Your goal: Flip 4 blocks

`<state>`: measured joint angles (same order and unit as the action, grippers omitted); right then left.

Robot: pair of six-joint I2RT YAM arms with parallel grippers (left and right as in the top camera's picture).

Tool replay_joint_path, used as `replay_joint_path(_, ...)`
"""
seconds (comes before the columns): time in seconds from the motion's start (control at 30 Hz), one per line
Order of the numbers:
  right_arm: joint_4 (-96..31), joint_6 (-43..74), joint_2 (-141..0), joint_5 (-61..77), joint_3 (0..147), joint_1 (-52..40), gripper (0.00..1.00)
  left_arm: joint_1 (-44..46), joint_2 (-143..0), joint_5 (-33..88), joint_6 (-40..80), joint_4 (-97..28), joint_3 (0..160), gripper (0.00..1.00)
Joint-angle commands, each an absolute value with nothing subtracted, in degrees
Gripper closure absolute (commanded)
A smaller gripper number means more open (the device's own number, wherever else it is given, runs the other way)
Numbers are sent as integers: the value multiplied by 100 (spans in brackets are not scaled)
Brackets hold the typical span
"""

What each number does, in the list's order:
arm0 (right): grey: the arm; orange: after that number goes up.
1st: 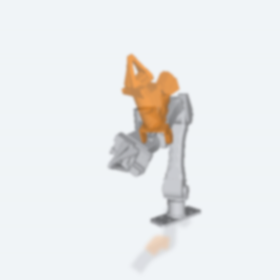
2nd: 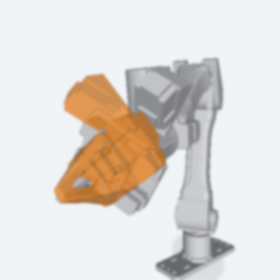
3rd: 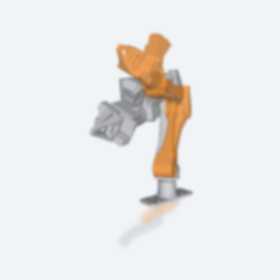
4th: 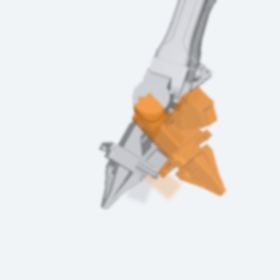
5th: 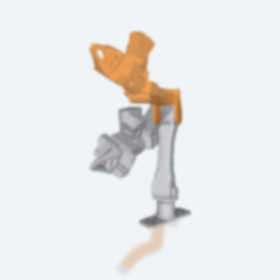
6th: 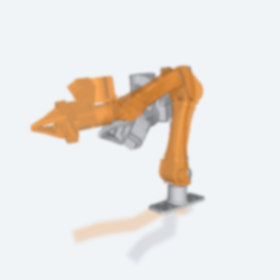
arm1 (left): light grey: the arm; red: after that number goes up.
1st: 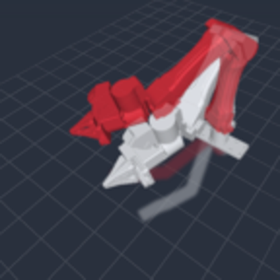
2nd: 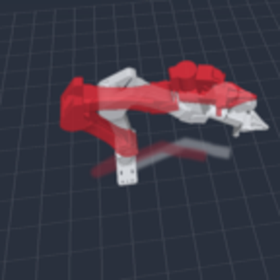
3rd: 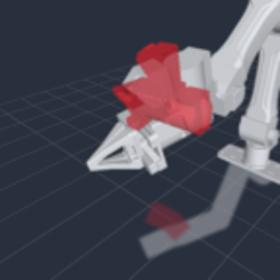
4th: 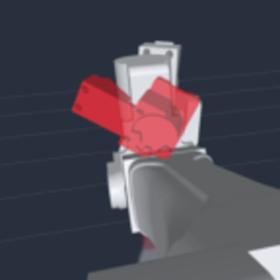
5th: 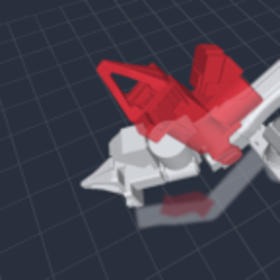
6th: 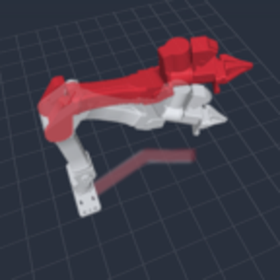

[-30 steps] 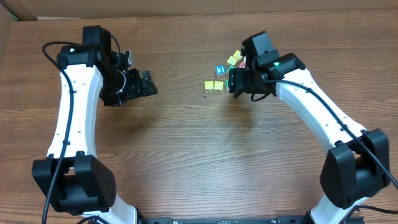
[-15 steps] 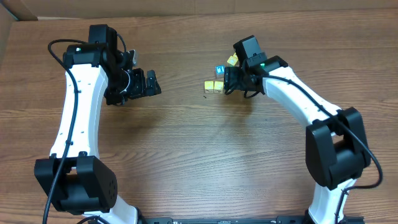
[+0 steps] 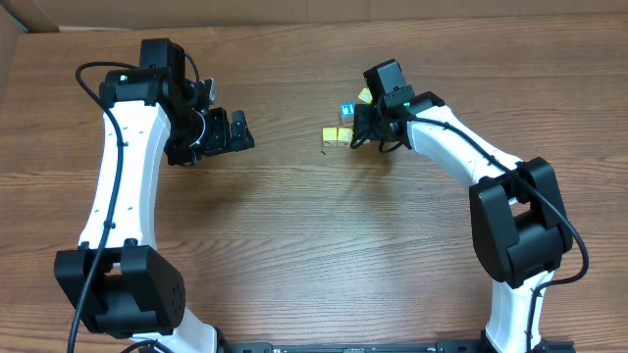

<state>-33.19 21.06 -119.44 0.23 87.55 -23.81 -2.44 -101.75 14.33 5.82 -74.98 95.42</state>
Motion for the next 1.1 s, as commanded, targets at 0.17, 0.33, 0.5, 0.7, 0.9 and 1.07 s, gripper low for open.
replay_joint_path(0.17,-3079,2053,-11963,73,8619,-2405,45,-222,-10191,1396,644,-7472,9647,0)
replay_joint_path(0.33,-3006,2053,-11966,71,8545,-2405,43,-222,-10191,1398,644,-7472,9647,0)
replay_joint_path(0.5,-3070,2053,-11972,71,8545,-2405,43,-222,-10191,1398,644,-7472,9647,0)
replay_joint_path(0.7,-3157,1986,-11972,73,8545,-2405,43,-222,-10191,1398,644,-7472,9647,0)
replay_joint_path(0.9,-3262,1970,-11972,139,8545,-2405,43,-222,-10191,1398,644,-7474,9647,0)
replay_joint_path(1.07,-3306,1946,-11972,132,8543,-2405,42,-222,-10191,1398,644,-7472,9647,0)
